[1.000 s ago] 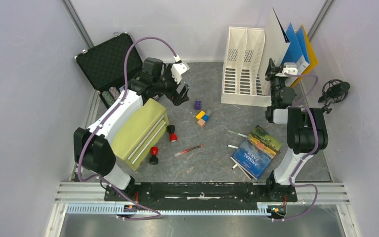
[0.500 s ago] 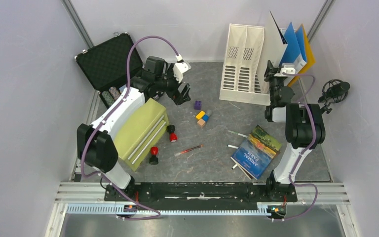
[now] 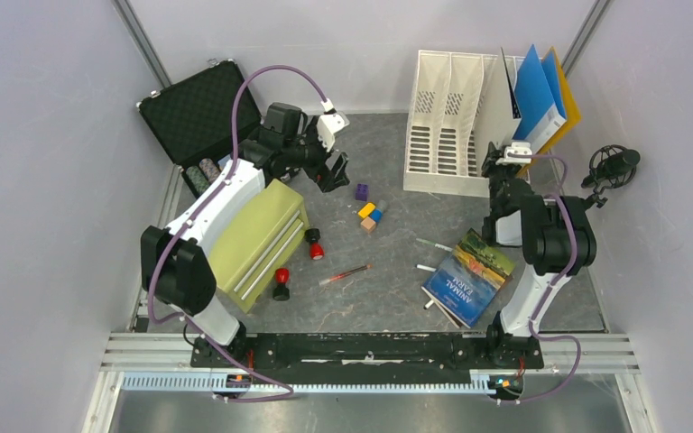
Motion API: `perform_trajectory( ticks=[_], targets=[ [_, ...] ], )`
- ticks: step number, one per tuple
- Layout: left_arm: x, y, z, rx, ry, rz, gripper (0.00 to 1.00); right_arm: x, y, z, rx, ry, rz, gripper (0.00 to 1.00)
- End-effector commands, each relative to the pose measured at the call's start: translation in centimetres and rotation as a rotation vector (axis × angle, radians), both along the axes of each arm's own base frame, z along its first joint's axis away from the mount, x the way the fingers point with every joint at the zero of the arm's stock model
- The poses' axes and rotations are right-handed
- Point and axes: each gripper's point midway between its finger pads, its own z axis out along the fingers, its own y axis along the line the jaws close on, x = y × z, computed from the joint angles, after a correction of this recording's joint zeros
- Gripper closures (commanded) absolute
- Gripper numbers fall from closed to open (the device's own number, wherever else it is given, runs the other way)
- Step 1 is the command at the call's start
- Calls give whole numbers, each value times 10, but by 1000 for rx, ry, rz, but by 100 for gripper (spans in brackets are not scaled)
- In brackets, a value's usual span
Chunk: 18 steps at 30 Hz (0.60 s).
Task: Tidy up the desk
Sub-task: Place the folder in the storage box.
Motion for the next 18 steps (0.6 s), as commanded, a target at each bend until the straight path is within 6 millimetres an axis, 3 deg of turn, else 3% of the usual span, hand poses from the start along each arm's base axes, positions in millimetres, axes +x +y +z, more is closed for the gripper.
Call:
perform_trajectory(
  ticks=[1, 6, 11, 18],
  targets=[
    [-1, -8, 19, -55, 1, -12, 0, -25, -18, 57, -69, -211, -110, 78],
    [-2, -8, 23, -62, -5, -13, 0, -16, -23, 54, -95, -155, -122, 61],
    [-5, -8, 26, -67, -8, -18, 0, -4, -26, 63, -108, -139, -115, 53],
    [-7, -8, 30, -76, -13, -22, 0, -3, -26, 85, -121, -135, -100, 27]
  ],
)
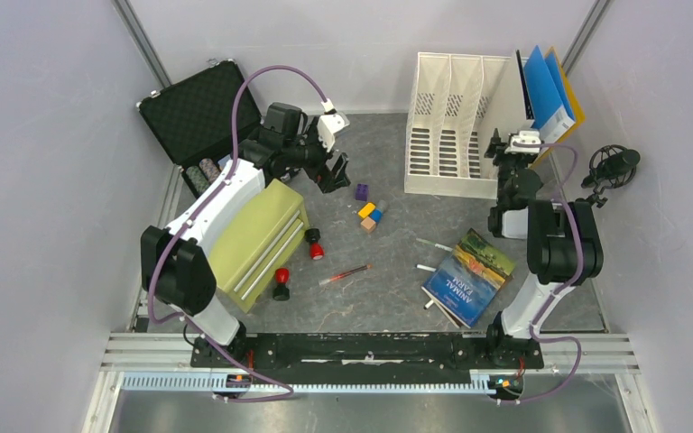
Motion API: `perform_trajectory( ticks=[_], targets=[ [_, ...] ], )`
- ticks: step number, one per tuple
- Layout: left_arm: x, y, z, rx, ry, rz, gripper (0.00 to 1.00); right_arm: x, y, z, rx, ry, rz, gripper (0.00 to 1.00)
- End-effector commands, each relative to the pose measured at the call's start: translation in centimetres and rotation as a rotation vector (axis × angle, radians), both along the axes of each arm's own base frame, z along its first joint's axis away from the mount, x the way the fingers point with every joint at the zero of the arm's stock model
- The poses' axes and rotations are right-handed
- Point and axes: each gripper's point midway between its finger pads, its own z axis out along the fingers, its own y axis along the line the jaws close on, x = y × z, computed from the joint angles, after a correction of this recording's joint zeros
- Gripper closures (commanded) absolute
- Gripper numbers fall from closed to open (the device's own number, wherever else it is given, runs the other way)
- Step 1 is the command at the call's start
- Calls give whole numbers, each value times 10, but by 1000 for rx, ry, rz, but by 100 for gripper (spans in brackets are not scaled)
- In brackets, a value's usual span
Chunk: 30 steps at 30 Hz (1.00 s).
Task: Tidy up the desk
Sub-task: Place the folder in the storage box.
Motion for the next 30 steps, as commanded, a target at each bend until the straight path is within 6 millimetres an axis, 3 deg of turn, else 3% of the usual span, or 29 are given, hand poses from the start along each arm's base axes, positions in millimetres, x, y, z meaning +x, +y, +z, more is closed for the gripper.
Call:
perform_trajectory(
  ticks=[1, 6, 9, 14, 19, 24, 30],
  targets=[
    [-4, -6, 31, -63, -26, -5, 0, -8, -2, 50, -47, -80, -7, 25],
    [-3, -2, 35, -67, -25, 27, 0, -22, -4, 56, -92, 17, -20, 15],
    [2, 4, 37, -53, -30, 90, 0, -36, -1, 58, -136, 83, 0, 3],
    [11, 24, 35, 13, -62, 191, 0, -67, 8, 45, -220, 259, 57, 2],
    [-2, 31, 27, 35, -66, 185, 0, -109, 25, 11, -386, 485, 181, 2],
    [-25, 29, 24, 7, -4, 151, 0, -158, 42, -43, -564, 745, 372, 2],
    [-68, 8, 4, 106, -63, -35, 0, -201, 56, -105, -602, 1006, 584, 2]
  ],
)
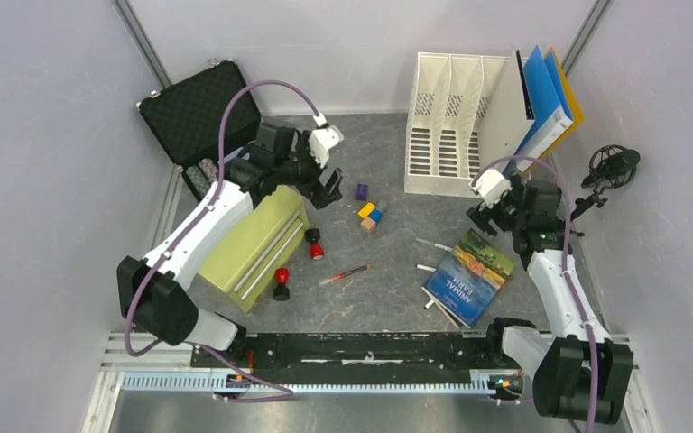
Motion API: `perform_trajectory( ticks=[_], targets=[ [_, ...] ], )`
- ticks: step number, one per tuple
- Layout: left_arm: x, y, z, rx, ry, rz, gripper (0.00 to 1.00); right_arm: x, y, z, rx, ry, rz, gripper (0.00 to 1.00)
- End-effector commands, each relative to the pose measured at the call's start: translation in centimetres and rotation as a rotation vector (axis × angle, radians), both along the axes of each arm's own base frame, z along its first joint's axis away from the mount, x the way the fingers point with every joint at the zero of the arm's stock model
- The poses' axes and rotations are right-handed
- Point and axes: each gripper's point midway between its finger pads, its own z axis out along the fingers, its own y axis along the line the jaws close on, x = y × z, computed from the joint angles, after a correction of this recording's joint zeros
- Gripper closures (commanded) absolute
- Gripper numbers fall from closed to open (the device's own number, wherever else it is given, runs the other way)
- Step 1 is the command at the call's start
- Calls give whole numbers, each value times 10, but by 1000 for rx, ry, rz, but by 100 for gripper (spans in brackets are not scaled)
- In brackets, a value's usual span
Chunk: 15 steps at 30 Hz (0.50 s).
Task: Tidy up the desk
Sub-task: Place the folder in the storage box, then pick up the book at the corner of the board.
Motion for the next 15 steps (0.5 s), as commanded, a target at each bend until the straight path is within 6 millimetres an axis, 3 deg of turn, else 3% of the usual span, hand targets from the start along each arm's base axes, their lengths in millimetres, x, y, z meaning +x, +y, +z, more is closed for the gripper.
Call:
perform_trajectory(
  ticks=[1, 7, 15],
  targets=[
    [-41, -23, -9, 90, -65, -178, 0, -50, 18, -64, -32, 326, 182, 2],
    [-76, -53, -30, 174, -151, -349, 0, -67, 28, -108, 33, 553, 243, 2],
    [-86, -72, -49, 214, -133, -411, 0, -78, 42, -126, 142, 733, 361, 8]
  ],
)
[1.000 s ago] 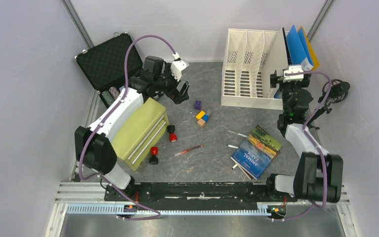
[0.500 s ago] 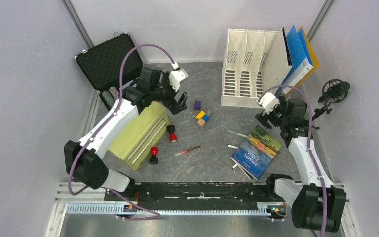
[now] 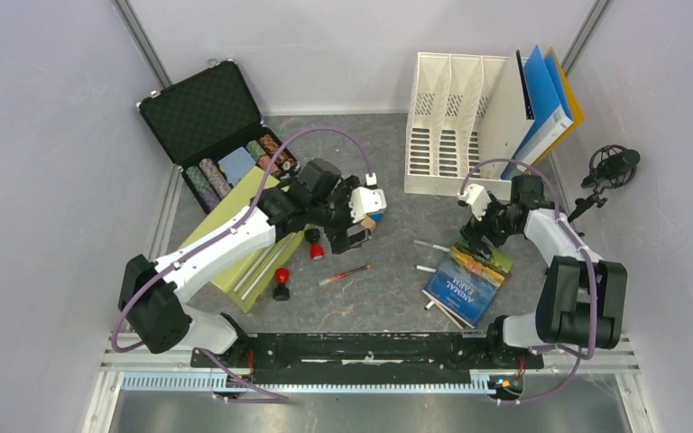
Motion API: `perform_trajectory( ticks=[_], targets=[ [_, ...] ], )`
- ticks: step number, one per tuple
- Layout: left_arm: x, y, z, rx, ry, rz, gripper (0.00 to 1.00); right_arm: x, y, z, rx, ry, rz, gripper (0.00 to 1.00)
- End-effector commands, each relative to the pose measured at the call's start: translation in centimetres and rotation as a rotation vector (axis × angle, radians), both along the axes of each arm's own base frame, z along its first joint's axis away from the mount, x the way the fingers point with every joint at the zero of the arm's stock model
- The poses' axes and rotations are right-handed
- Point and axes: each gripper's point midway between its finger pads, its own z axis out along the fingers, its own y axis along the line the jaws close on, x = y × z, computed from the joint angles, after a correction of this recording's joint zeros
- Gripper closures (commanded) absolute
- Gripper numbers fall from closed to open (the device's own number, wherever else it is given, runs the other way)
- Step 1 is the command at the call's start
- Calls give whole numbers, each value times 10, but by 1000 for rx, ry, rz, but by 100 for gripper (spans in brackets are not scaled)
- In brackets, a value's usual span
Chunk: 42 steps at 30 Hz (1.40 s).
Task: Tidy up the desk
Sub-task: Pick up the book at the corner of the board.
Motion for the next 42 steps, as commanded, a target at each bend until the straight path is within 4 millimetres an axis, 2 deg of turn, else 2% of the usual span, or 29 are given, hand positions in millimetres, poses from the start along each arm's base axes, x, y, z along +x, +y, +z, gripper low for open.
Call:
perform_trajectory(
  ticks=[1, 6, 13, 15, 20, 28, 33, 38, 42],
  targets=[
    [6, -10, -1, 25, -68, -39, 0, -29, 15, -13, 89, 169, 99, 9],
    [7, -12, -11, 51, -86, -45, 0, -28, 11, 1, 138, 186, 121, 11],
    [8, -14, -17, 64, -86, -44, 0, -34, 10, 25, 174, 181, 177, 8],
    [8, -16, -17, 64, -88, -47, 0, -39, 12, 24, 186, 195, 189, 3],
    [8, -16, -19, 65, -88, -48, 0, -43, 13, 10, 198, 232, 185, 2],
    [5, -16, -16, 63, -95, -51, 0, -20, 10, 5, 213, 215, 162, 2],
    [4, -16, -16, 64, -97, -52, 0, -22, 18, -2, 269, 255, 178, 2],
    [4, -16, -16, 64, -100, -51, 0, -30, 30, -15, 353, 299, 164, 9],
    [4, -15, -15, 66, -104, -51, 0, -27, 37, -17, 410, 315, 154, 25]
  ],
)
